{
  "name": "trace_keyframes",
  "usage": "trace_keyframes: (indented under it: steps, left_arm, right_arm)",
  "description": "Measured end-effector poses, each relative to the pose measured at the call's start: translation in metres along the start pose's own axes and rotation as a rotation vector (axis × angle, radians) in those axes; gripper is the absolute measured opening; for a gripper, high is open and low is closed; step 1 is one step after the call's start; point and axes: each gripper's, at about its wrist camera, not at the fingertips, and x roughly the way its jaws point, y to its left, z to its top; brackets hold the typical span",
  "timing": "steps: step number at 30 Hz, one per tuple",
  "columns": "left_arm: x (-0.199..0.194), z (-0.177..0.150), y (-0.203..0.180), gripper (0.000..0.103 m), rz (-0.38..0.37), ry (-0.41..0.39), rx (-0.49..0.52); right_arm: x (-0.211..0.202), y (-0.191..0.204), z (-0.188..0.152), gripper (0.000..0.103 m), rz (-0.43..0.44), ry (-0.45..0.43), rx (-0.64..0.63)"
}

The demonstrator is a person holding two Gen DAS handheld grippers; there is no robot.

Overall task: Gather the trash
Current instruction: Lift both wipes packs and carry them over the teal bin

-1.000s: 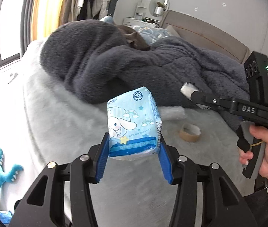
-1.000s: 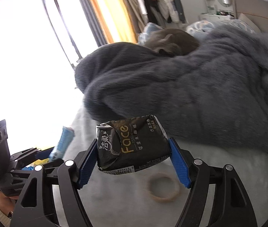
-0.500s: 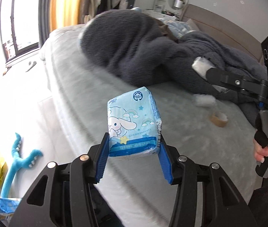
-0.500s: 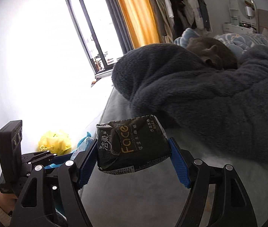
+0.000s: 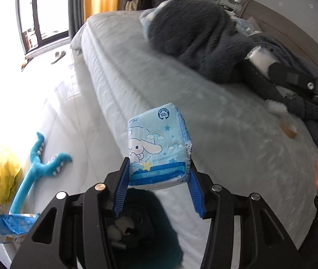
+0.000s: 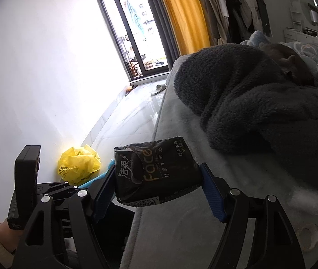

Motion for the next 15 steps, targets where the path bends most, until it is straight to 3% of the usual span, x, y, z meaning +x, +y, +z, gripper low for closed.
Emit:
trace_keyframes:
  steps: [15]
  left_arm:
    - [-0.004, -0.038, 0.075, 0.052, 0.058, 0.136, -0.112]
  right_arm:
    - [0.054, 0.076, -0.014, 0.074, 0.066, 0.082, -0.101]
